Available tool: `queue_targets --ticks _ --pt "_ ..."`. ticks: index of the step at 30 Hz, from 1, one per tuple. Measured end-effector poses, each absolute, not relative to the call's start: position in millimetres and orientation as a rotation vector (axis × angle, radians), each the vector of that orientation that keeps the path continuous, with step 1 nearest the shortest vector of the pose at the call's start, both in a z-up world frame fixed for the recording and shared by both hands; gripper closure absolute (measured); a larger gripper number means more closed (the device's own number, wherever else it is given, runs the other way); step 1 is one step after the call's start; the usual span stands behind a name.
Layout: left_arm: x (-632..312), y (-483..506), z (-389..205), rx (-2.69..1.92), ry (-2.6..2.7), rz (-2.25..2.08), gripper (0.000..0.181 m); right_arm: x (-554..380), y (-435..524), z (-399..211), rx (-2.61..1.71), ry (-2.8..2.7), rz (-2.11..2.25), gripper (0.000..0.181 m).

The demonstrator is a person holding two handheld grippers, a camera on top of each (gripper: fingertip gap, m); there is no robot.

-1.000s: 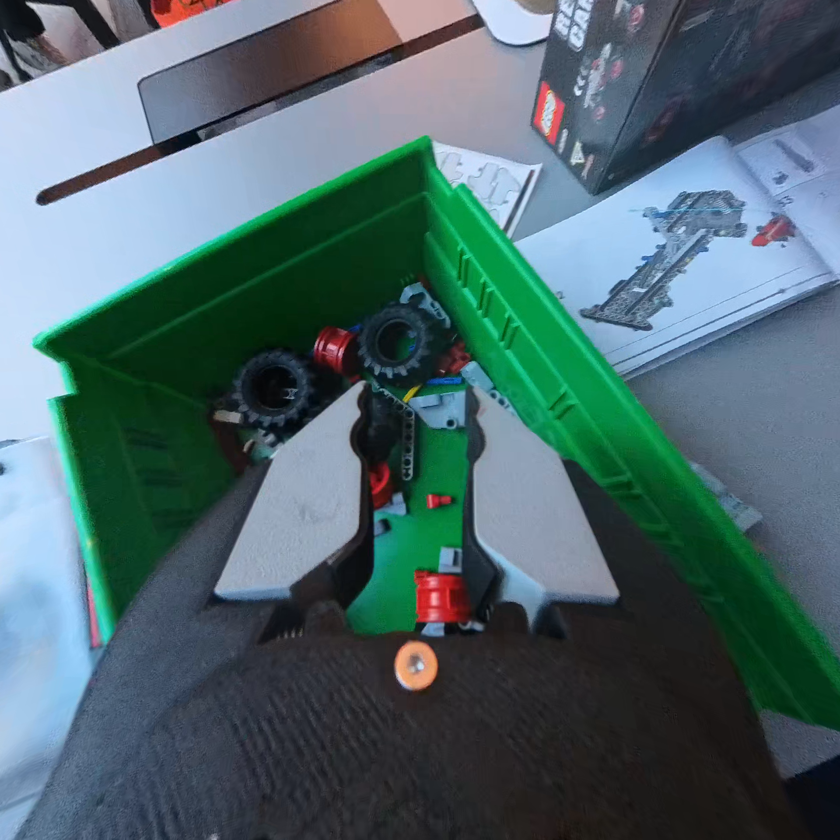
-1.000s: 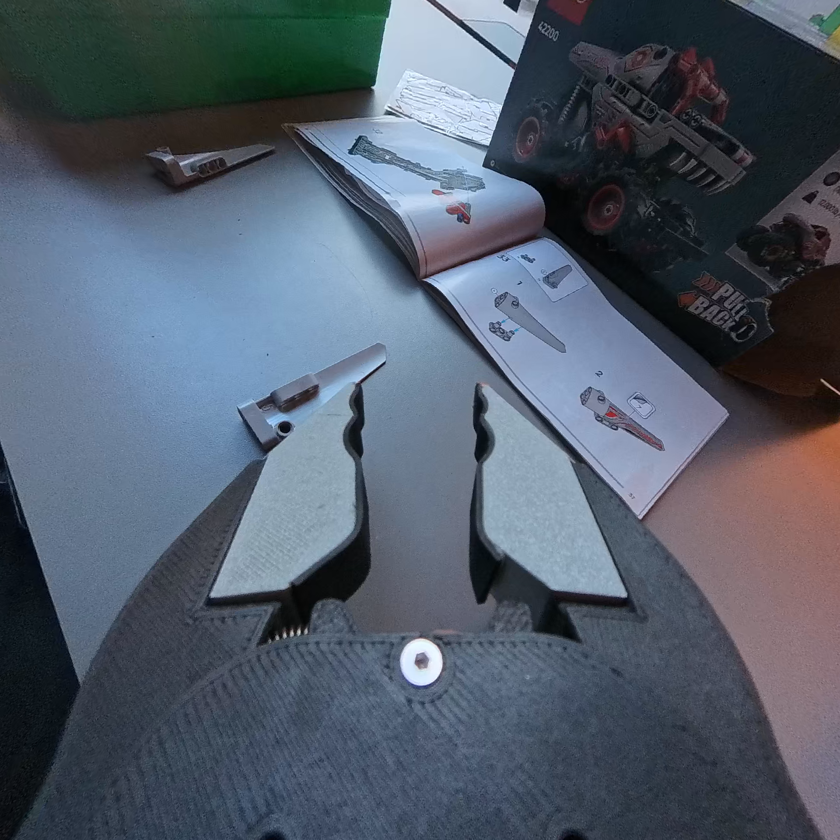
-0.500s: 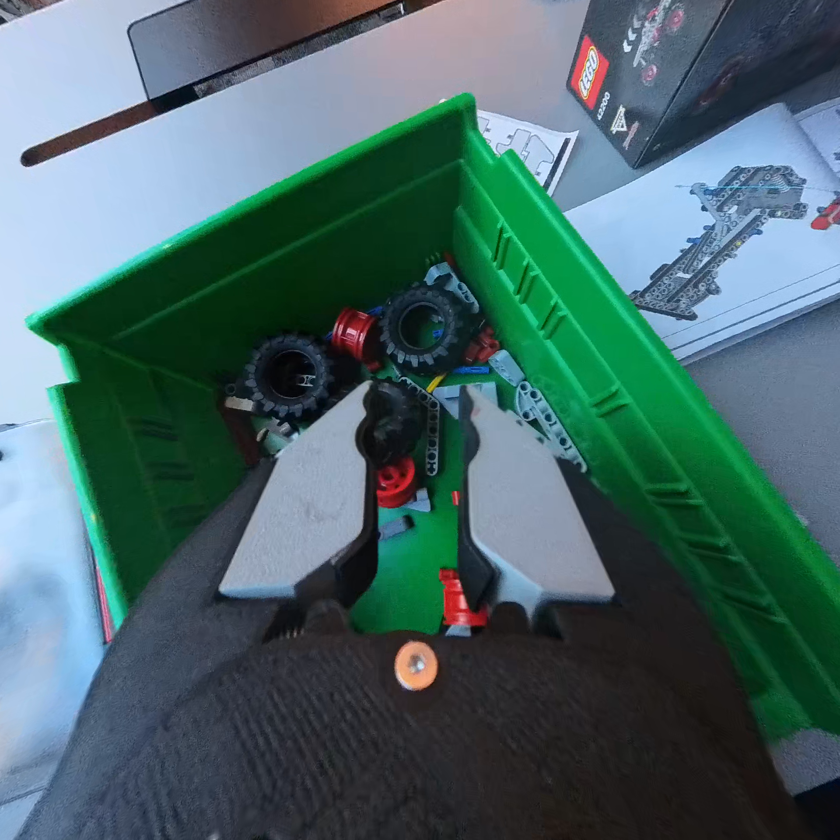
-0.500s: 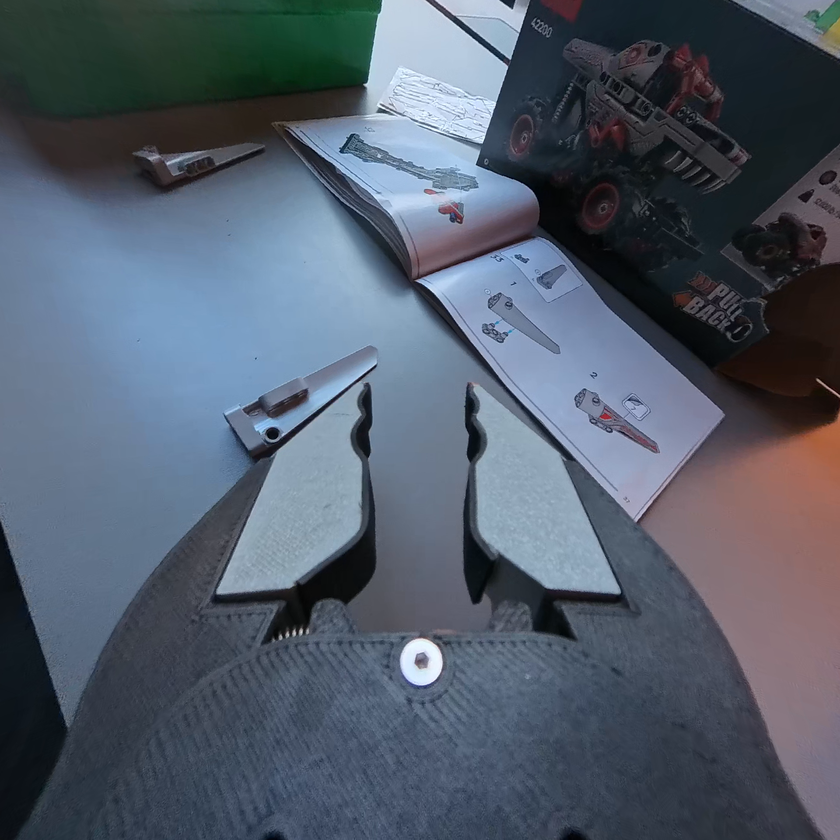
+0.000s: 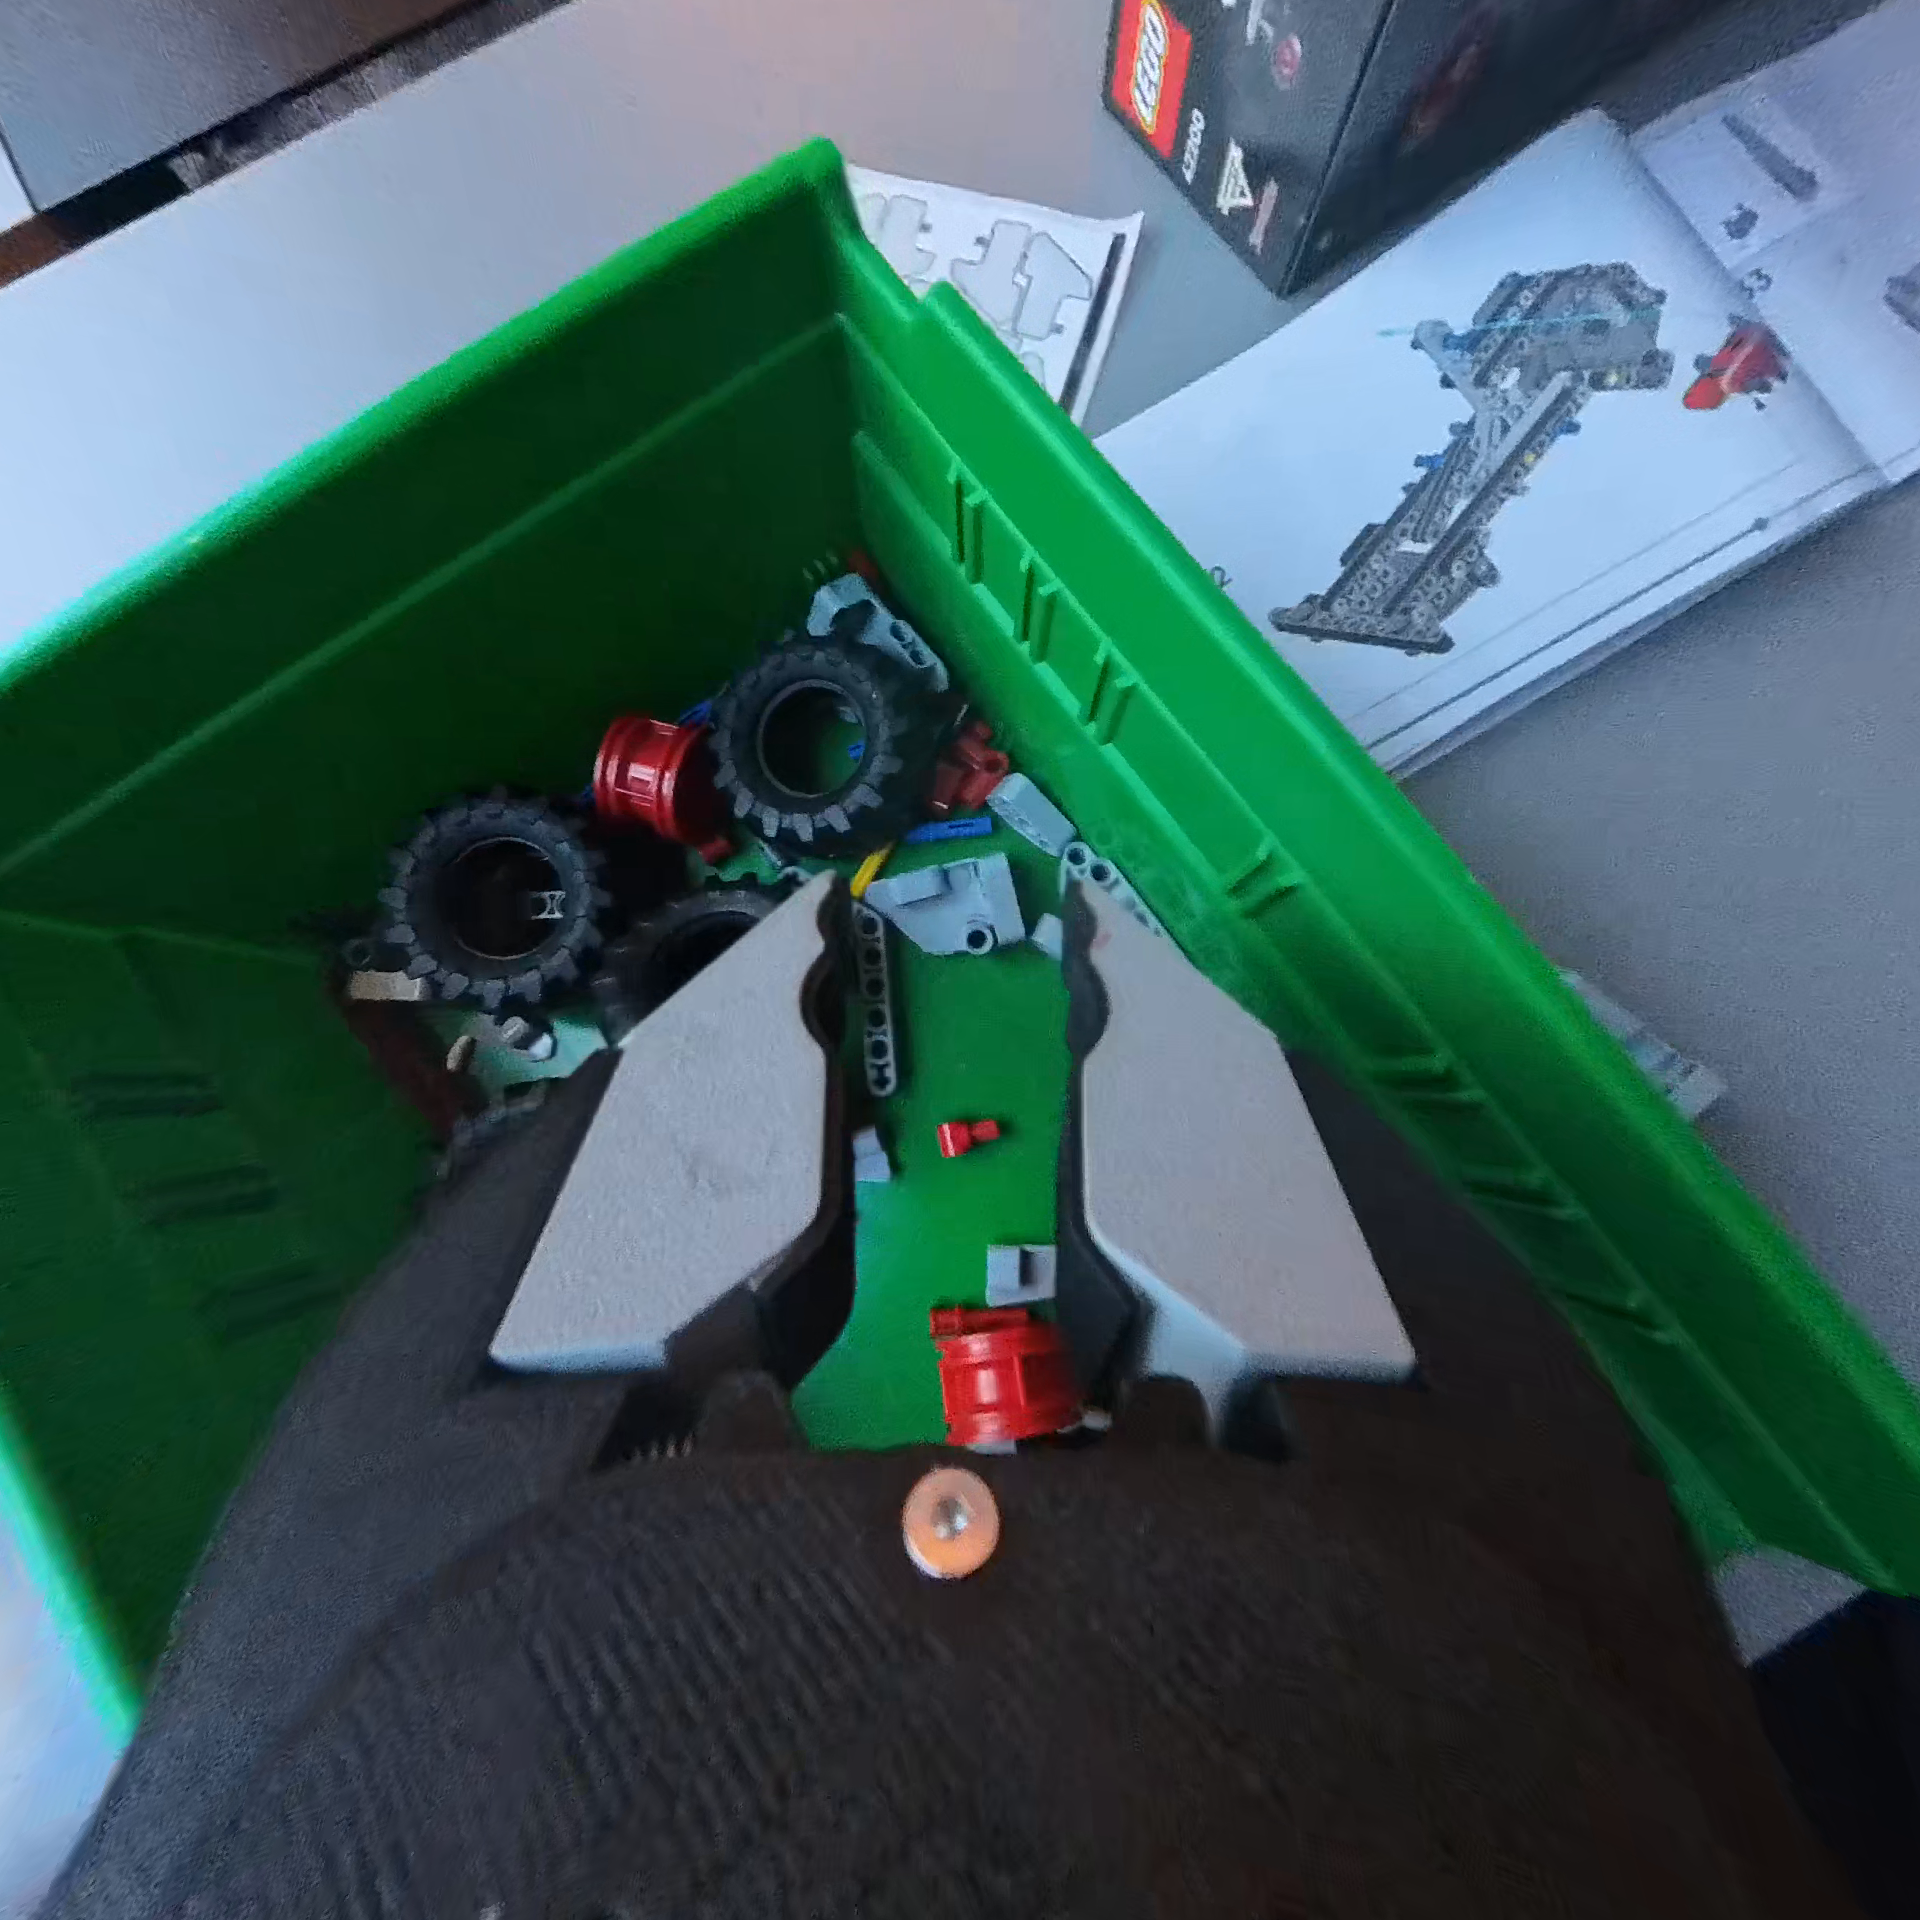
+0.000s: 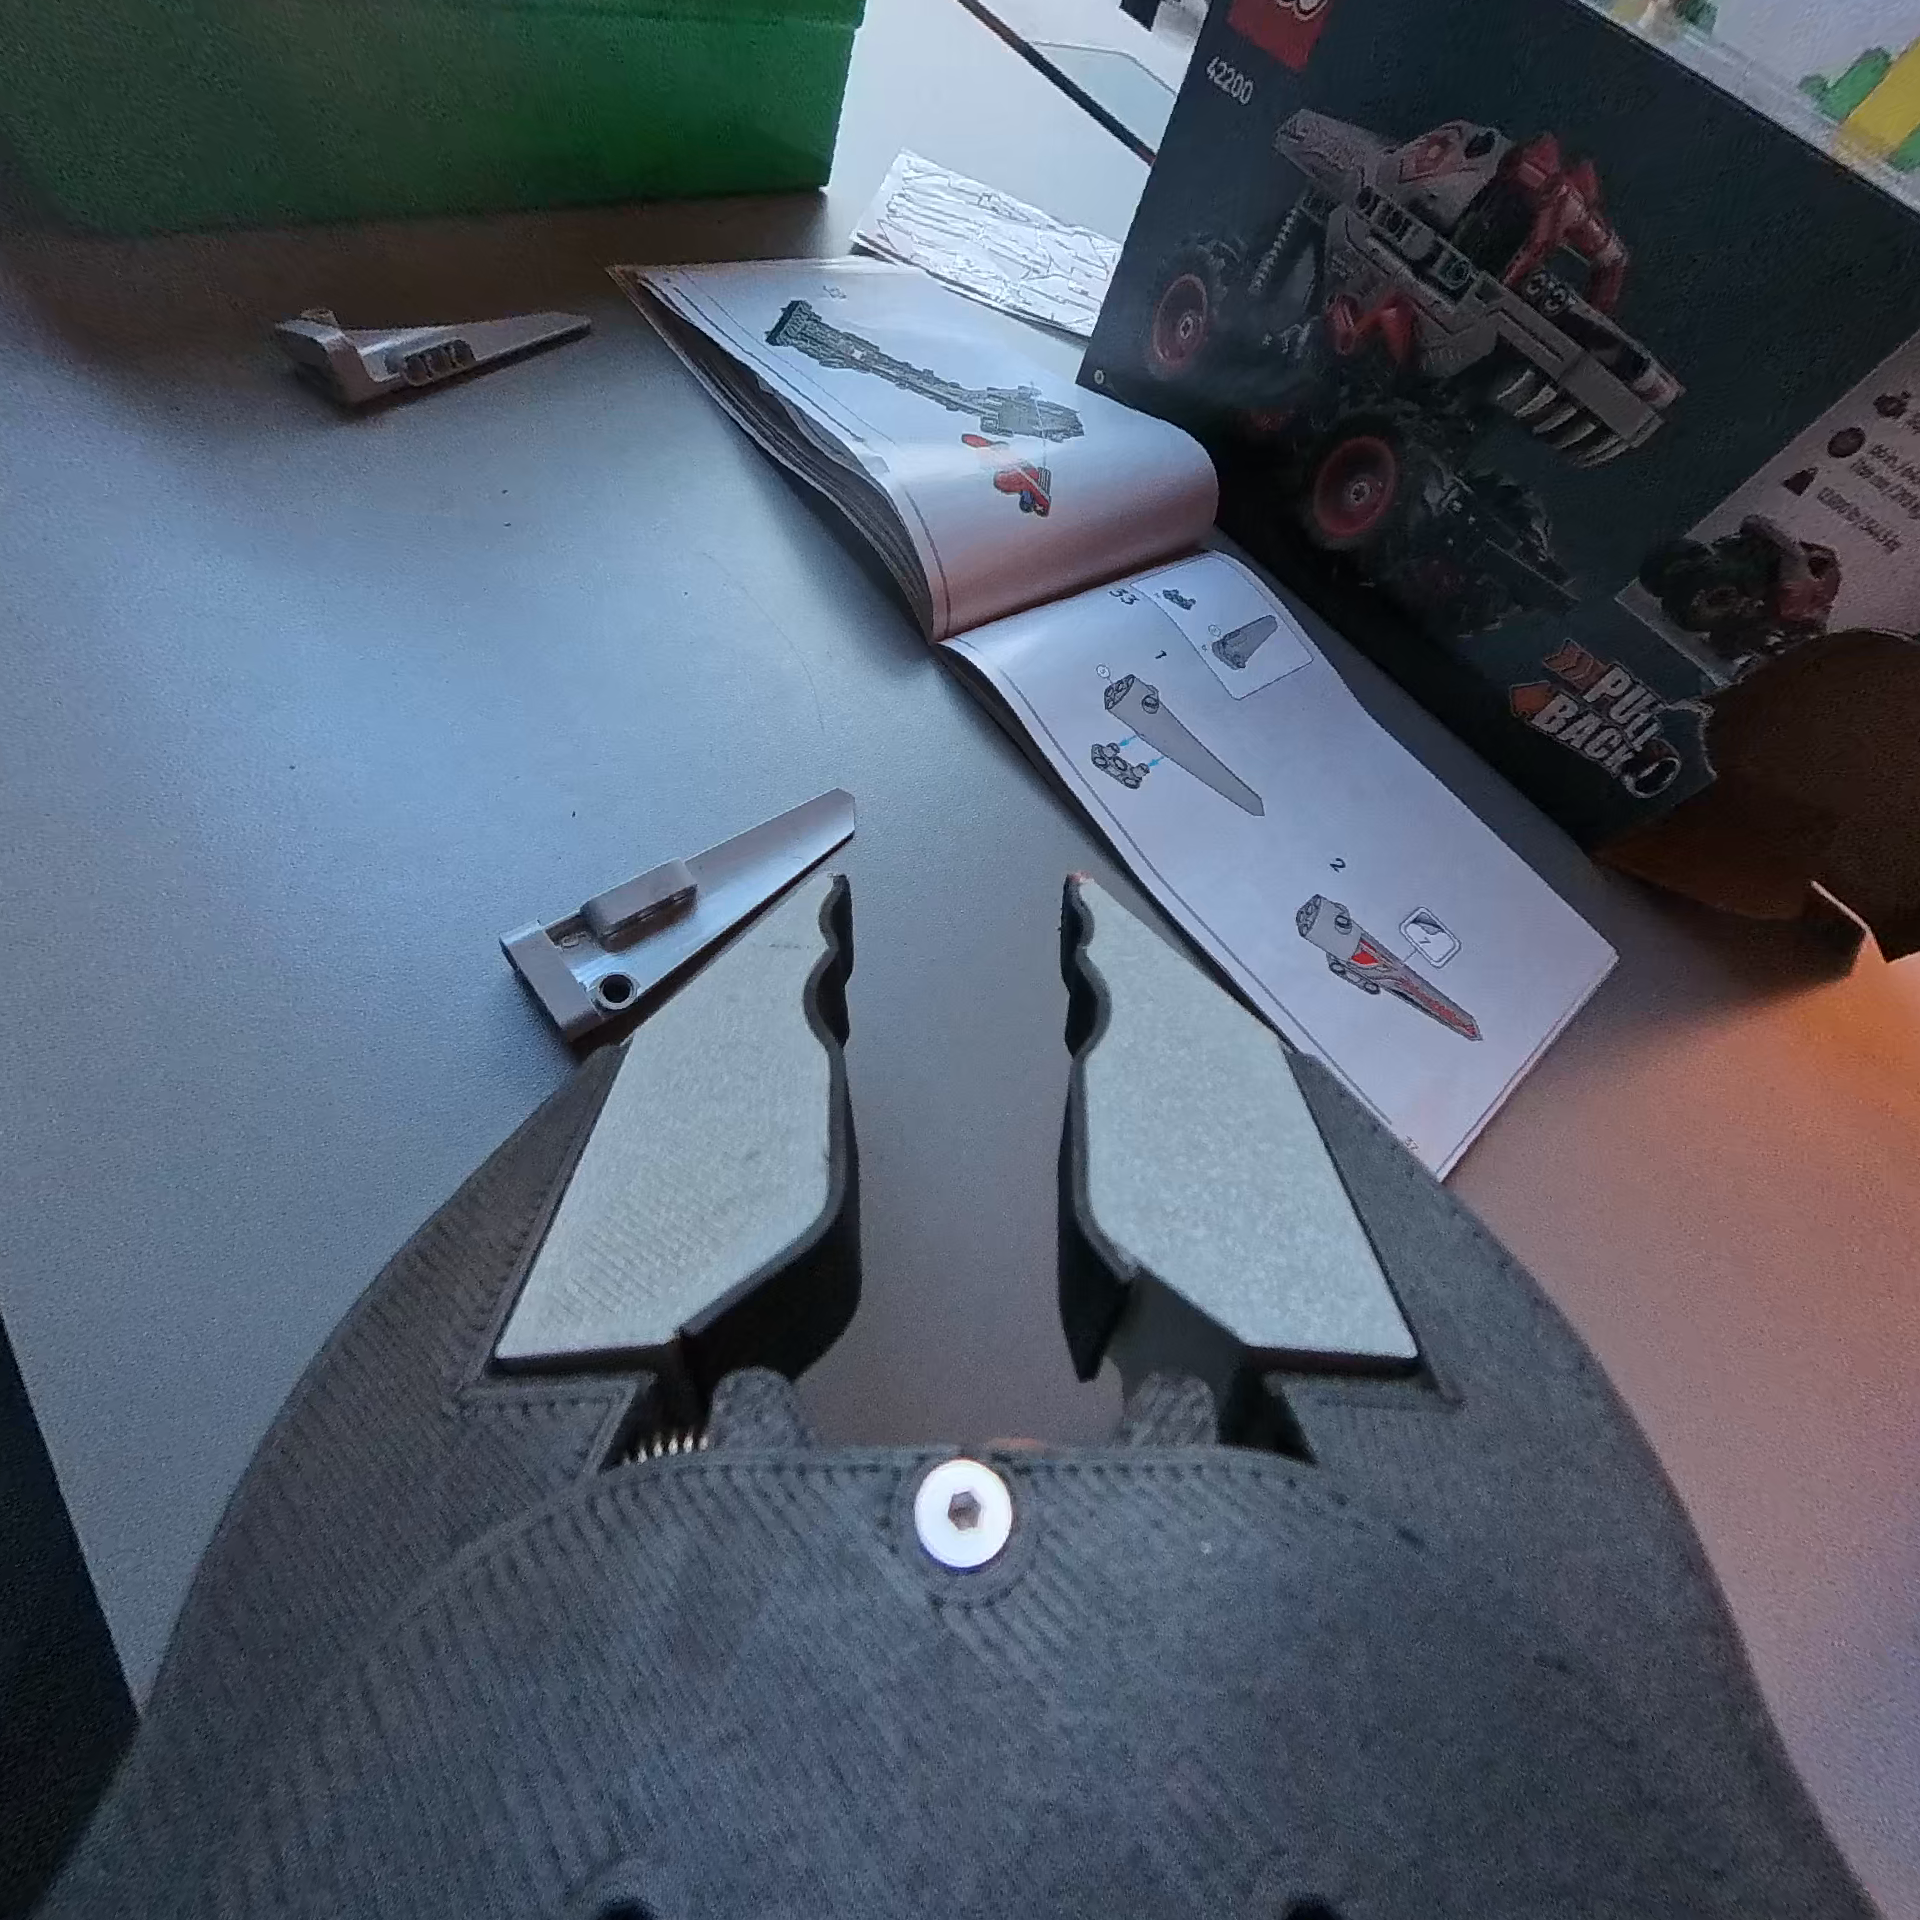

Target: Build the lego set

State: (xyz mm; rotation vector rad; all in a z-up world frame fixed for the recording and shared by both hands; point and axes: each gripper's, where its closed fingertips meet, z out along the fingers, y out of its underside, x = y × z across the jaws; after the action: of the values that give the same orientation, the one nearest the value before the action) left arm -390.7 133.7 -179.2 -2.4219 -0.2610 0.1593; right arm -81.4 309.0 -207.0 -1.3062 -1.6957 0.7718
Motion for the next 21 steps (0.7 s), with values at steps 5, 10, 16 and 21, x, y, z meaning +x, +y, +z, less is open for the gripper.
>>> queue_targets --ticks 5,10,16,21 --pt "-370.9 121.5 -206.5 -2.588 -0.121 0.051 0.146 -81.6 308.2 -207.5 -1.287 -1.701 0.744 0.146" --pt "-362.0 93.9 -232.3 -2.767 -0.057 0.028 0.147 -81.4 308.2 -206.5 -1.285 -1.696 0.748 0.146" --pt "-378.5 86.7 -238.1 -2.814 -0.098 0.151 0.15 -81.6 308.4 -207.3 -1.284 -1.699 0.736 0.146" --pt "-398.6 92.9 -221.8 -2.713 -0.229 0.204 0.149 -81.7 308.6 -207.3 -1.284 -1.698 0.732 0.147"
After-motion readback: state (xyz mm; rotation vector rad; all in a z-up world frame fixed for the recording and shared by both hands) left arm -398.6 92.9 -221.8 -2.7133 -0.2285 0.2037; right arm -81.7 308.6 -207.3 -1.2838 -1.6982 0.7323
